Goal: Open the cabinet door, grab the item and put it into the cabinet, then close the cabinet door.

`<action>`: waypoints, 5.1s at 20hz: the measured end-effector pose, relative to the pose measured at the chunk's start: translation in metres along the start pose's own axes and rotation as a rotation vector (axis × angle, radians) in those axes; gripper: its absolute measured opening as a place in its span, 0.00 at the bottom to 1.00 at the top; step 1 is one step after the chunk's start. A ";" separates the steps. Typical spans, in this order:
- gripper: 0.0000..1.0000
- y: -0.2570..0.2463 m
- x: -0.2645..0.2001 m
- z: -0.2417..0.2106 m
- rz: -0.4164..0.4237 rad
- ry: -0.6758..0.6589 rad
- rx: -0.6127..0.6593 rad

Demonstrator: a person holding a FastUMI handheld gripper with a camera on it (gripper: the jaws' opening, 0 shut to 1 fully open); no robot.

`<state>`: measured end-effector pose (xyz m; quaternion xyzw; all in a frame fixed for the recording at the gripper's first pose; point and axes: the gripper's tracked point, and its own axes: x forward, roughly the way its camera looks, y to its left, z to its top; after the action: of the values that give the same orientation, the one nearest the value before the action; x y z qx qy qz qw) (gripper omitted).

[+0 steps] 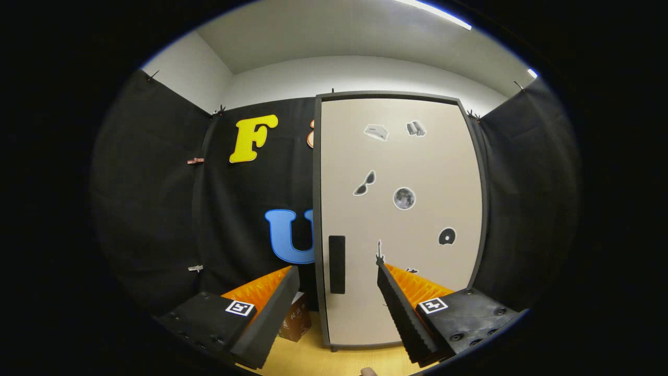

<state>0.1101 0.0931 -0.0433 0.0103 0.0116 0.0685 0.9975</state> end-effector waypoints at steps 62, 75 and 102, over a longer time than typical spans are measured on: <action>0.23 -0.091 -0.094 -0.041 0.250 0.113 -0.028; 0.22 -0.208 -0.172 -0.023 0.173 0.104 -0.052; 0.61 -0.194 -0.254 -0.051 -0.160 0.126 -0.176</action>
<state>-0.1161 -0.1332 -0.0926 -0.0825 0.0690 -0.0101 0.9941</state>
